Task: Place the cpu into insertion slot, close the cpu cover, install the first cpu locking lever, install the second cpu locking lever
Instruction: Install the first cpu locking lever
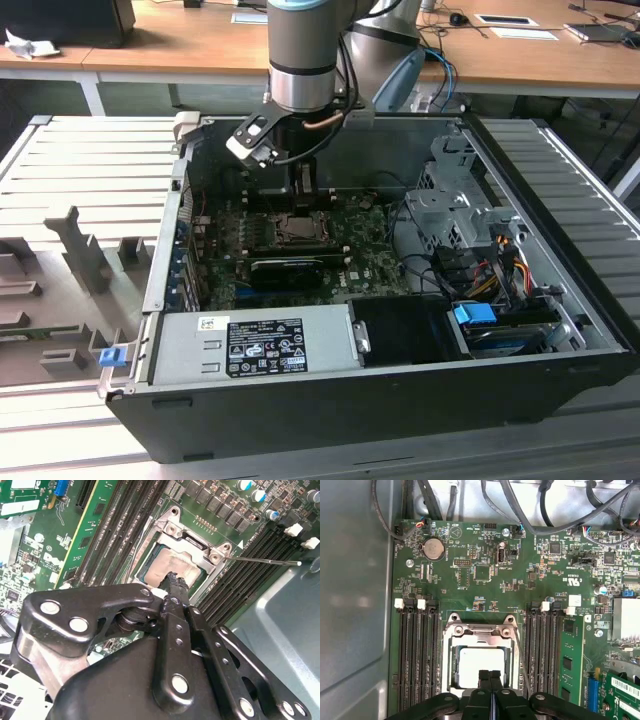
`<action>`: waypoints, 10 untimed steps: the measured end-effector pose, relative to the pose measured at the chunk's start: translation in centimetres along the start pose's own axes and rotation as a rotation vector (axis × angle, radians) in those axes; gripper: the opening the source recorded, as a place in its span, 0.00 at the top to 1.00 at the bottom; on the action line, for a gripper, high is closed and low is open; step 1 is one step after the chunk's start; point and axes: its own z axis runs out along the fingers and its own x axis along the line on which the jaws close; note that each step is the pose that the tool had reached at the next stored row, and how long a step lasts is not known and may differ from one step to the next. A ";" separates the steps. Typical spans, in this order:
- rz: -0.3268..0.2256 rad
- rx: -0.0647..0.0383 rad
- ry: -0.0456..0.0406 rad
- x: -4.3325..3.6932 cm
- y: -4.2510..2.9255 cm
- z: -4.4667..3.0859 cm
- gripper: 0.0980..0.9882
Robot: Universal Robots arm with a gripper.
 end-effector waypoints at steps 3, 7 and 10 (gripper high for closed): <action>0.000 0.000 -0.0001 -0.01 0.01 -0.28 0.99; 0.002 0.000 0.0000 -0.05 0.04 -1.42 0.99; 0.002 0.000 -0.0001 -0.10 0.07 -2.47 0.99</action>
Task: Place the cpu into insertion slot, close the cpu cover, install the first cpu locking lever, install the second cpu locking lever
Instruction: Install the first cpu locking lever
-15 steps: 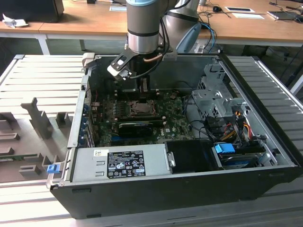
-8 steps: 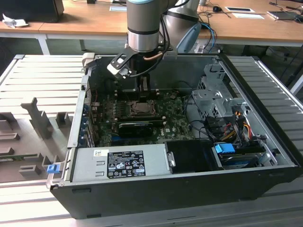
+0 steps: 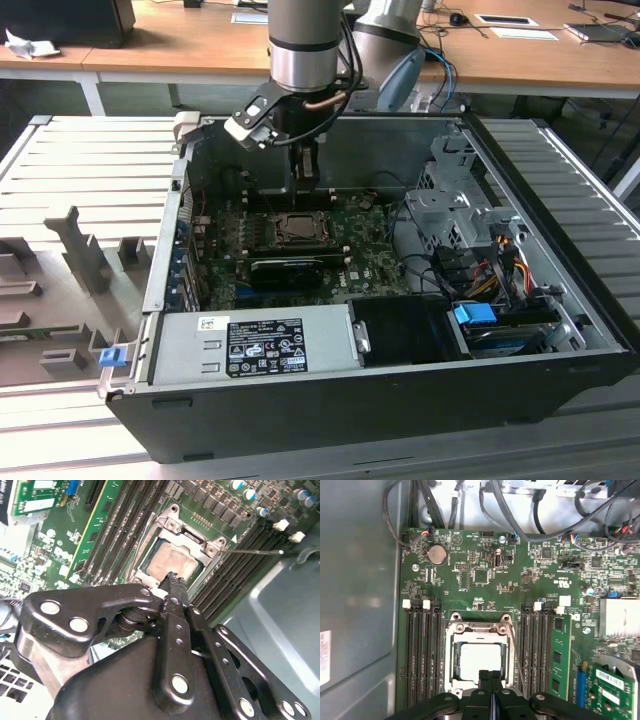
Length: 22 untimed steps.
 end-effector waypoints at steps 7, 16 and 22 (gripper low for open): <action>0.000 0.000 -0.0001 -0.11 0.08 -2.87 0.99; -0.131 -0.005 0.0016 -0.12 0.09 -3.02 0.99; -0.217 -0.008 0.0040 -0.11 0.10 -3.00 0.99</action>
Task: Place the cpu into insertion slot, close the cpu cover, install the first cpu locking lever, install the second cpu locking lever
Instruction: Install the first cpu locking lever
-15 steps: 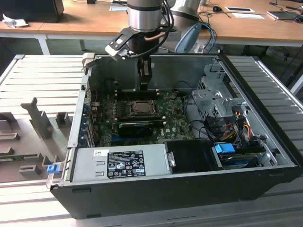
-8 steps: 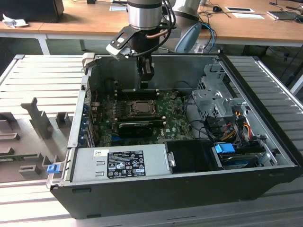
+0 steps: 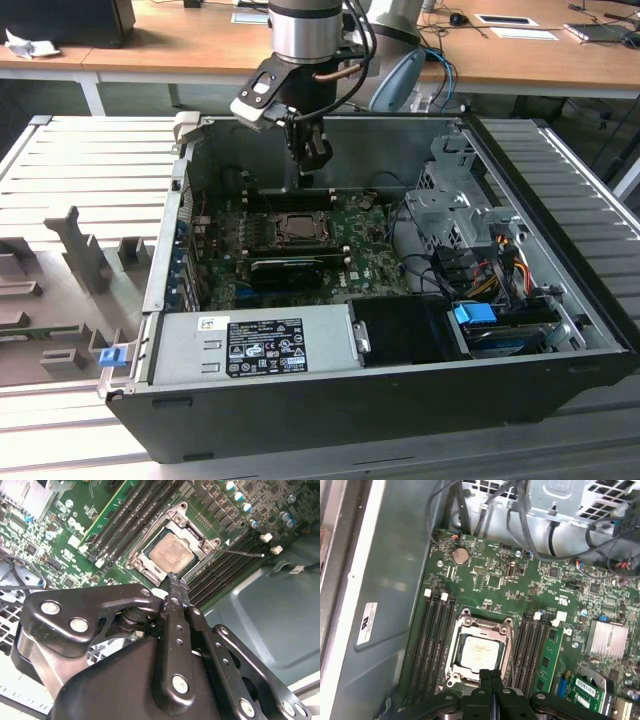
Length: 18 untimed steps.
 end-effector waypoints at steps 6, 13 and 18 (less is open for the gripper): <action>-0.073 -0.003 0.0020 0.00 0.00 0.00 0.99; -0.097 -0.004 0.0026 0.01 -0.05 0.00 0.99; -0.116 -0.005 0.0031 0.01 -0.05 0.00 0.99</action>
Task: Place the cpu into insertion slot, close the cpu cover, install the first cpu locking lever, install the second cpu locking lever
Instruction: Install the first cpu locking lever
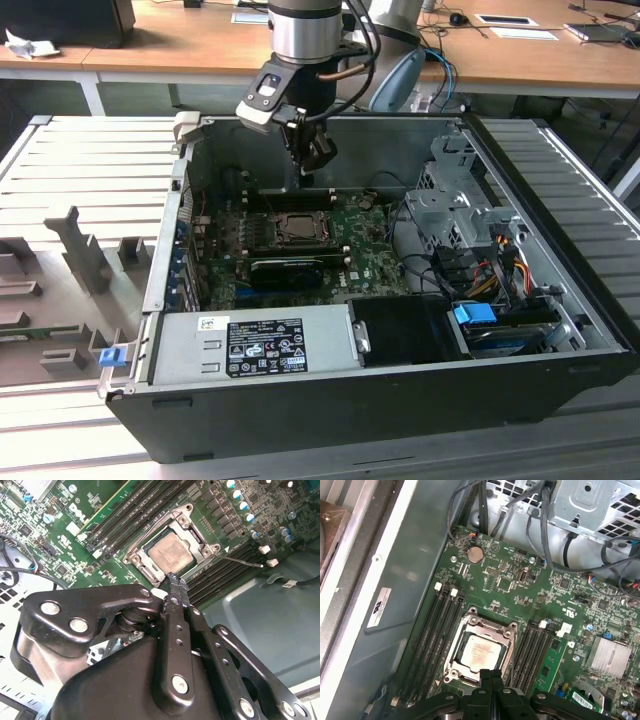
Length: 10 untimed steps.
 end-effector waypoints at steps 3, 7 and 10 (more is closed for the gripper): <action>-0.014 -0.001 0.0005 0.00 0.00 0.00 0.99; -0.040 -0.002 0.0011 0.00 0.00 0.00 0.99; -0.053 -0.002 0.0015 0.00 0.00 0.00 0.99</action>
